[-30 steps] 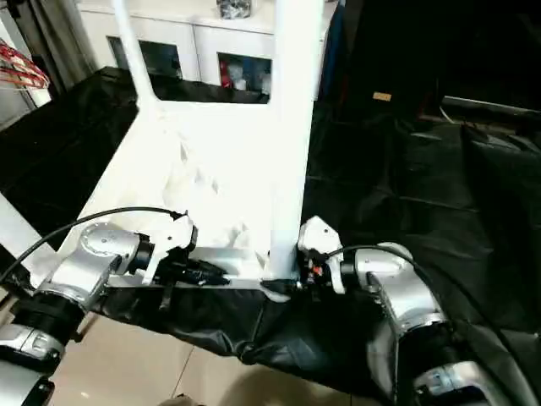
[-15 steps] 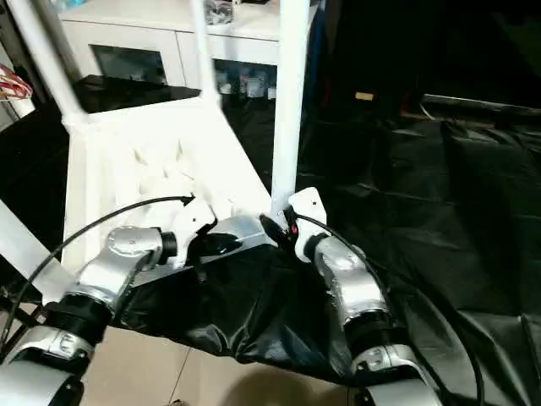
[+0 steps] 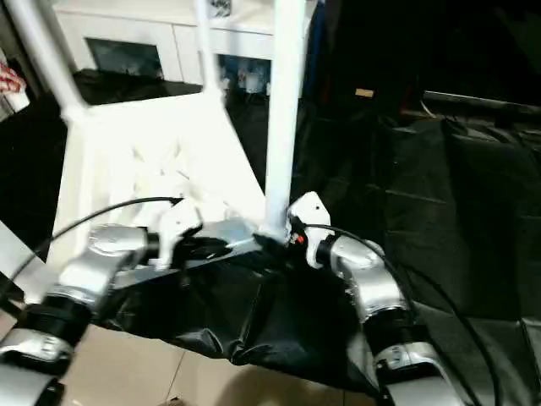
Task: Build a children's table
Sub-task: Rotate leg to tighten
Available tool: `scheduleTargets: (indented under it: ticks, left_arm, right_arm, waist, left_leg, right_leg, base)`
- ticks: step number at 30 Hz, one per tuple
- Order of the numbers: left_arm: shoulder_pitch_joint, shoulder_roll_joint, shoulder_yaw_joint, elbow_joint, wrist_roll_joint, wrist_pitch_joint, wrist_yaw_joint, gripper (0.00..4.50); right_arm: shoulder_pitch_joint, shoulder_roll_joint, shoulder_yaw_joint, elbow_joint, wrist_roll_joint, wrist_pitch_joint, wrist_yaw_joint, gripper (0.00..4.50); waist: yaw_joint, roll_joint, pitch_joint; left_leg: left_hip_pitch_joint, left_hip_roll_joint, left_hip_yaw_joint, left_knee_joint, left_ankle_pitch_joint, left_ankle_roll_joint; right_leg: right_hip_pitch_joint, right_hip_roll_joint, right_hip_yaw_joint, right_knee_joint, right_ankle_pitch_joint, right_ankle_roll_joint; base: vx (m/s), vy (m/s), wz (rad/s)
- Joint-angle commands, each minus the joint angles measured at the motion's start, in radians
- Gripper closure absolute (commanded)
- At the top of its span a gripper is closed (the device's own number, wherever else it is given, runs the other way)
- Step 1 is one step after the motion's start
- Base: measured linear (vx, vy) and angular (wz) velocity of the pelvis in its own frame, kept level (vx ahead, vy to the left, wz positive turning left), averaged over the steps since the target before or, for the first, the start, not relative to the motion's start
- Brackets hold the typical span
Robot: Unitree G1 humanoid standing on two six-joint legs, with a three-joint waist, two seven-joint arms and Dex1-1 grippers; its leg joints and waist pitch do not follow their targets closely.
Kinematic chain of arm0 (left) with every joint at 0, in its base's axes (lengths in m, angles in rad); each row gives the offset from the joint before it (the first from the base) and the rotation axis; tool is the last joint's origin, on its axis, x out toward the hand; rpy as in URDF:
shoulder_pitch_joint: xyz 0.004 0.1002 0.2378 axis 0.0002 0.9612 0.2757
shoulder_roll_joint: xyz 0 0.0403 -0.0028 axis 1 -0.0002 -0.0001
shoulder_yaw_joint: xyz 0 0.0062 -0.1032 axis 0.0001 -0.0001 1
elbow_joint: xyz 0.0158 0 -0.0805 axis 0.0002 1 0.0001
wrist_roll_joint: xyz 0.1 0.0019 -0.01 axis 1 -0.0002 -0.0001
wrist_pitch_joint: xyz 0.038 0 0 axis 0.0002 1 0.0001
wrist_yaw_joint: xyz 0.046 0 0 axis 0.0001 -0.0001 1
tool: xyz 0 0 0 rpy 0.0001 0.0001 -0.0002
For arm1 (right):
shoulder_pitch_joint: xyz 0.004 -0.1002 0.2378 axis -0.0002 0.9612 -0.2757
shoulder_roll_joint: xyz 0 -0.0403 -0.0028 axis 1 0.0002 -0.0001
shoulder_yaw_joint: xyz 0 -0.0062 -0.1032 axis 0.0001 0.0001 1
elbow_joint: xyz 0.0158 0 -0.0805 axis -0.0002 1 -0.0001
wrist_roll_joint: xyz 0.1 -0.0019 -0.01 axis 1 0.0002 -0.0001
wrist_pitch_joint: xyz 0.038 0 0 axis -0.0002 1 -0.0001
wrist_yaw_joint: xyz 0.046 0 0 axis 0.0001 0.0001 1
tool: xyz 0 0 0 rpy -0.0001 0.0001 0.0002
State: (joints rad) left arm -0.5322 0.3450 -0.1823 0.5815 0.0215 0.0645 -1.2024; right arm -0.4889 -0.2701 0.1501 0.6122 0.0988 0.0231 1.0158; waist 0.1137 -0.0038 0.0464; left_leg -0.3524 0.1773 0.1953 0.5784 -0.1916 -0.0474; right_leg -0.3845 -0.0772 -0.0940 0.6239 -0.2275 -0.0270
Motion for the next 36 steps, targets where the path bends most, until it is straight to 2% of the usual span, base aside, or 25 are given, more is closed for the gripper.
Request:
scheduleTargets:
  ticks: [1, 2, 3, 8, 12, 13, 15, 16, 18, 21, 25, 26, 27, 28, 29, 30, 31, 32, 33, 34, 36]
  left_arm:
    - [0.012, -0.014, -0.030, -0.010, -0.027, -0.009, -0.044, 4.50]
    - [0.011, -0.006, -0.030, -0.010, -0.032, -0.008, -0.061, 4.50]
    - [0.010, 0.002, -0.029, -0.011, -0.037, -0.005, -0.080, 4.50]
    - [0.002, 0.052, -0.031, -0.006, -0.054, 0.014, -0.168, 4.50]
    - [0.000, 0.073, -0.044, -0.008, -0.058, 0.020, -0.213, 4.50]
    - [0.001, 0.078, -0.046, -0.012, -0.062, 0.024, -0.227, 4.50]
    - [0.001, 0.079, -0.046, -0.014, -0.067, 0.028, -0.235, 4.50]
    - [0.001, 0.079, -0.046, -0.014, -0.067, 0.028, -0.235, 4.50]
    - [0.001, 0.076, -0.046, -0.017, -0.072, 0.032, -0.237, 4.50]
    - [-0.001, 0.057, -0.040, -0.015, -0.074, 0.034, -0.210, 4.50]
    - [-0.003, 0.046, -0.033, -0.011, -0.072, 0.035, -0.182, 4.50]
    - [-0.008, 0.027, -0.018, -0.002, -0.068, 0.043, -0.121, 4.50]
    - [-0.012, 0.003, -0.002, 0.002, -0.061, 0.055, -0.051, 4.50]
    - [-0.014, -0.004, 0.002, 0.003, -0.059, 0.059, -0.030, 4.50]
    - [-0.017, -0.034, 0.017, 0.003, -0.050, 0.076, 0.047, 4.50]
    - [-0.020, -0.079, 0.033, -0.001, -0.035, 0.097, 0.152, 4.50]
    - [-0.021, -0.087, 0.035, -0.002, -0.032, 0.101, 0.168, 4.50]
    - [-0.020, -0.105, 0.037, -0.007, -0.025, 0.109, 0.204, 4.50]
    - [-0.019, -0.116, 0.038, -0.011, -0.020, 0.114, 0.225, 4.50]
    - [-0.017, -0.134, 0.034, -0.020, -0.014, 0.122, 0.248, 4.50]
    - [-0.016, -0.137, 0.034, -0.021, -0.013, 0.123, 0.251, 4.50]
  right_arm:
    - [0.015, 0.011, 0.072, -0.040, 0.022, 0.016, 0.125, 0.71]
    - [0.022, -0.005, 0.084, -0.052, 0.023, 0.012, 0.164, 0.71]
    - [0.028, -0.019, 0.094, -0.061, 0.024, 0.009, 0.196, 0.71]
    - [0.040, -0.066, 0.118, -0.092, 0.042, 0.027, 0.314, 0.71]
    - [0.043, -0.076, 0.130, -0.116, 0.056, 0.057, 0.357, 1.05]
    - [0.043, -0.074, 0.132, -0.121, 0.057, 0.063, 0.360, 1.24]
    - [0.045, -0.069, 0.131, -0.124, 0.057, 0.065, 0.357, 1.24]
    - [0.045, -0.069, 0.131, -0.124, 0.057, 0.065, 0.357, 1.46]
    - [0.050, -0.061, 0.129, -0.131, 0.061, 0.068, 0.349, 1.53]
    - [0.060, -0.044, 0.121, -0.132, 0.066, 0.072, 0.324, 1.74]
    - [0.065, -0.032, 0.116, -0.131, 0.067, 0.074, 0.306, 1.80]
    - [0.067, -0.008, 0.106, -0.113, 0.052, 0.058, 0.244, 1.80]
    - [0.058, 0.034, 0.083, -0.071, 0.029, 0.045, 0.121, 1.81]
    - [0.055, 0.047, 0.076, -0.058, 0.021, 0.041, 0.083, 1.81]
    - [0.040, 0.101, 0.050, -0.004, -0.007, 0.025, -0.072, 1.81]
    - [0.020, 0.175, 0.022, 0.054, -0.033, 0.023, -0.253, 1.82]
    - [0.016, 0.187, 0.017, 0.064, -0.037, 0.023, -0.282, 1.82]
    - [0.009, 0.213, 0.012, 0.078, -0.044, 0.022, -0.337, 1.82]
    - [0.005, 0.228, 0.009, 0.084, -0.050, 0.022, -0.367, 1.82]
    - [-0.004, 0.252, 0.006, 0.095, -0.054, 0.032, -0.408, 1.82]
    - [-0.005, 0.255, 0.006, 0.096, -0.055, 0.033, -0.412, 1.82]
  waist:
    - [0.005, -0.013, -0.057]
    - [0.008, -0.016, -0.056]
    - [0.012, -0.016, -0.055]
    - [0.019, -0.017, -0.052]
    - [0.026, -0.016, -0.051]
    - [0.027, -0.011, -0.053]
    - [0.027, -0.012, -0.053]
    - [0.027, -0.013, -0.054]
    - [0.027, -0.006, -0.055]
    - [0.028, -0.014, -0.055]
    - [0.027, -0.012, -0.054]
    - [0.028, -0.009, -0.054]
    - [0.027, -0.010, -0.051]
    - [0.021, -0.015, -0.048]
    - [0.013, -0.015, -0.044]
    - [0.009, -0.015, -0.042]
    - [0.004, -0.017, -0.042]
    - [-0.009, -0.015, -0.038]
    - [-0.012, -0.017, -0.041]
    - [-0.009, -0.019, -0.042]
    - [-0.007, -0.016, -0.045]
  left_leg:
    - [-0.003, 0.068, -0.027, -0.055, -0.089, 0.112]
    - [-0.003, 0.070, -0.027, -0.055, -0.083, 0.121]
    - [-0.001, 0.071, -0.027, -0.055, -0.090, 0.117]
    - [-0.001, 0.072, -0.027, -0.057, -0.118, 0.098]
    - [0.002, 0.073, -0.028, -0.059, -0.125, 0.083]
    - [0.003, 0.073, -0.029, -0.058, -0.123, 0.079]
    - [0.002, 0.072, -0.028, -0.058, -0.118, 0.077]
    - [0.003, 0.073, -0.029, -0.058, -0.111, 0.076]
    - [0.002, 0.072, -0.029, -0.057, -0.108, 0.075]
    - [0.001, 0.072, -0.029, -0.056, -0.107, 0.077]
    - [0.001, 0.072, -0.029, -0.057, -0.120, 0.072]
    - [0.002, 0.072, -0.030, -0.058, -0.127, 0.067]
    - [0.003, 0.073, -0.030, -0.061, -0.145, 0.058]
    - [0.005, 0.071, -0.032, -0.063, -0.157, 0.040]
    - [0.003, 0.071, -0.036, -0.069, -0.181, 0.017]
    - [0.006, 0.070, -0.036, -0.072, -0.200, 0.006]
    - [0.006, 0.068, -0.038, -0.071, -0.216, -0.002]
    - [0.008, 0.069, -0.043, -0.077, -0.241, -0.024]
    - [0.009, 0.066, -0.042, -0.076, -0.242, -0.022]
    - [0.012, 0.066, -0.038, -0.073, -0.234, -0.007]
    - [0.011, 0.065, -0.035, -0.071, -0.201, 0.012]
  right_leg:
    - [0.049, -0.091, 0.066, -0.067, -0.042, -0.211]
    - [0.047, -0.093, 0.066, -0.064, -0.013, -0.222]
    - [0.046, -0.095, 0.065, -0.065, -0.025, -0.232]
    - [0.046, -0.097, 0.067, -0.069, -0.077, -0.225]
    - [0.045, -0.097, 0.068, -0.070, -0.093, -0.224]
    - [0.045, -0.099, 0.068, -0.069, -0.087, -0.226]
    - [0.045, -0.097, 0.068, -0.068, -0.066, -0.229]
    - [0.046, -0.098, 0.068, -0.065, -0.048, -0.234]
    - [0.047, -0.098, 0.067, -0.063, -0.031, -0.241]
    - [0.049, -0.099, 0.067, -0.063, -0.022, -0.243]
    - [0.048, -0.098, 0.067, -0.067, -0.051, -0.238]
    - [0.048, -0.099, 0.067, -0.068, -0.066, -0.235]
    - [0.046, -0.099, 0.068, -0.073, -0.094, -0.230]
    - [0.043, -0.103, 0.070, -0.076, -0.138, -0.224]
    - [0.045, -0.107, 0.069, -0.085, -0.224, -0.206]
    - [0.043, -0.107, 0.068, -0.092, -0.271, -0.195]
    - [0.044, -0.109, 0.068, -0.096, -0.315, -0.182]
    - [0.040, -0.109, 0.068, -0.101, -0.391, -0.165]
    - [0.041, -0.108, 0.068, -0.108, -0.423, -0.141]
    - [0.036, -0.107, 0.073, -0.111, -0.408, -0.134]
    - [0.036, -0.103, 0.076, -0.105, -0.342, -0.142]
  base:
    - [0.000, 0.000, 0.00]
    - [0.000, 0.000, 0.00]
    - [0.000, 0.000, 0.00]
    - [0.000, 0.000, 0.00]
    - [0.000, 0.000, 0.00]
    - [0.000, 0.000, 0.00]
    - [0.000, 0.000, 0.00]
    - [0.000, 0.000, 0.00]
    - [0.000, 0.000, 0.00]
    - [0.000, 0.000, 0.00]
    - [0.000, 0.000, 0.00]
    - [0.000, 0.000, 0.00]
    - [0.000, 0.000, 0.00]
    - [0.000, 0.000, 0.00]
    - [0.000, 0.000, 0.00]
    - [0.000, 0.000, 0.00]
    - [0.000, 0.000, 0.00]
    - [-0.052, -0.003, -0.07]
    - [0.000, 0.000, 0.00]
    - [0.000, 0.000, 0.00]
    - [0.000, 0.000, 0.00]
